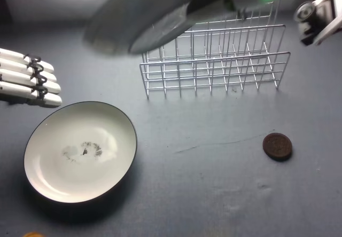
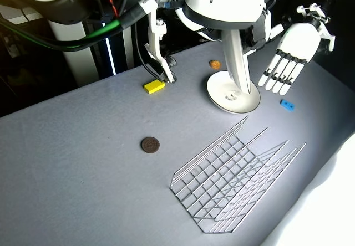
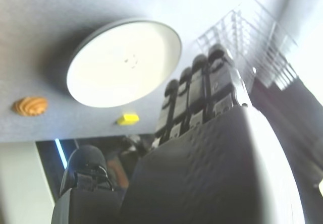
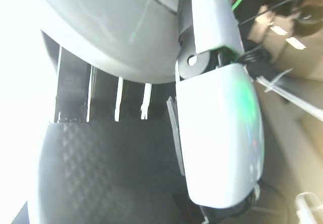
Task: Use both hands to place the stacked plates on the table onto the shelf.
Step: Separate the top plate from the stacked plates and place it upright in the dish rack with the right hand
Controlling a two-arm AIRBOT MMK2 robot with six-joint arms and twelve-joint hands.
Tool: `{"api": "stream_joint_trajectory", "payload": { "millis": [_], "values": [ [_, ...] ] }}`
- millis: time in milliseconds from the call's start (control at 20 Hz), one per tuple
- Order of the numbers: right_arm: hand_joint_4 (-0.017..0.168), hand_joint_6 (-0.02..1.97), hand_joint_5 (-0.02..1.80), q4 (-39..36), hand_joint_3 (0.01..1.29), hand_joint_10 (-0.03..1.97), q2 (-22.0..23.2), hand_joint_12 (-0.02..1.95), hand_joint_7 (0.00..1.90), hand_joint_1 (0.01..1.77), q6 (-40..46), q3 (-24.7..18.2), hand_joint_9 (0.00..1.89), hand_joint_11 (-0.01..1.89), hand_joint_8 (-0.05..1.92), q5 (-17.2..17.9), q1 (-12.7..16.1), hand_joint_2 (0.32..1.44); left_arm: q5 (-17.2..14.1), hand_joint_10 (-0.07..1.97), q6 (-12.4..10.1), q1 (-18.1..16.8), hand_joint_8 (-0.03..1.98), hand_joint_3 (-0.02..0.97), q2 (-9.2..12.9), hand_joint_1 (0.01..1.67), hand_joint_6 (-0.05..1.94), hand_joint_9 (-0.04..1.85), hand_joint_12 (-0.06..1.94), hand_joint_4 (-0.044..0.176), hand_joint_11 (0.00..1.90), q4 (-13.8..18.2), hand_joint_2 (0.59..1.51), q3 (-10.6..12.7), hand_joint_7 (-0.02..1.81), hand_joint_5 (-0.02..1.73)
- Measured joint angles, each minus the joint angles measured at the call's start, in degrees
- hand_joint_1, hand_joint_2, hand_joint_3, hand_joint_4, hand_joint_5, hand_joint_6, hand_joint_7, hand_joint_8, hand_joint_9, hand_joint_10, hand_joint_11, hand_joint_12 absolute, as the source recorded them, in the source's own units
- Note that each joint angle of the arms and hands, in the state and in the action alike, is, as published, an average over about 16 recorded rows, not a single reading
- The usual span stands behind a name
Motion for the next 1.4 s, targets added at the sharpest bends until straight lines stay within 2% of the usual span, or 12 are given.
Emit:
{"api": "stream_joint_trajectory", "payload": {
  "millis": [100,350,750,950,1400],
  "values": [
    [-0.006,0.71,1.03,-4.6,0.01,0.96,0.3,1.19,1.1,1.3,7.0,1.5,1.11,0.94,0.75,-1.0,1.6,0.97,0.1,0.01,0.3,0.9,-0.01,0.017,-0.2,0.01,0.01,0.02,0.0,0.004,0.02,0.0,1.123,-0.3,0.01,0.02],
    [-0.005,0.72,1.02,-16.9,0.01,0.97,0.4,1.19,1.09,1.33,24.4,5.8,1.11,0.95,0.78,-1.9,4.4,0.96,0.2,0.01,1.4,3.0,-0.01,0.017,-0.5,0.01,0.01,0.02,0.0,0.003,0.02,0.3,1.124,-1.4,0.02,0.02],
    [-0.005,0.74,1.02,-31.8,0.01,1.0,-1.0,1.19,1.09,1.35,46.5,12.8,1.09,0.95,0.75,0.4,6.1,0.96,0.7,0.01,3.5,5.5,-0.01,0.017,-1.0,0.01,0.01,0.02,0.01,0.001,0.02,1.0,1.127,-3.1,0.02,0.02],
    [-0.005,0.74,1.02,-34.8,0.01,0.99,-2.4,1.18,1.1,1.36,52.2,15.9,1.08,0.94,0.72,1.2,5.6,0.96,1.2,0.01,4.1,6.4,-0.01,0.018,-1.3,0.01,0.01,0.02,0.01,0.001,0.02,1.3,1.128,-3.3,0.02,0.02],
    [-0.005,0.74,1.02,-34.7,0.01,0.97,-5.8,1.17,1.1,1.36,54.7,22.1,1.09,0.95,0.69,0.7,2.9,0.96,2.3,0.01,4.6,7.4,-0.01,0.018,-1.8,0.01,0.01,0.02,0.01,0.001,0.02,1.2,1.129,-2.8,0.02,0.02]
  ]
}}
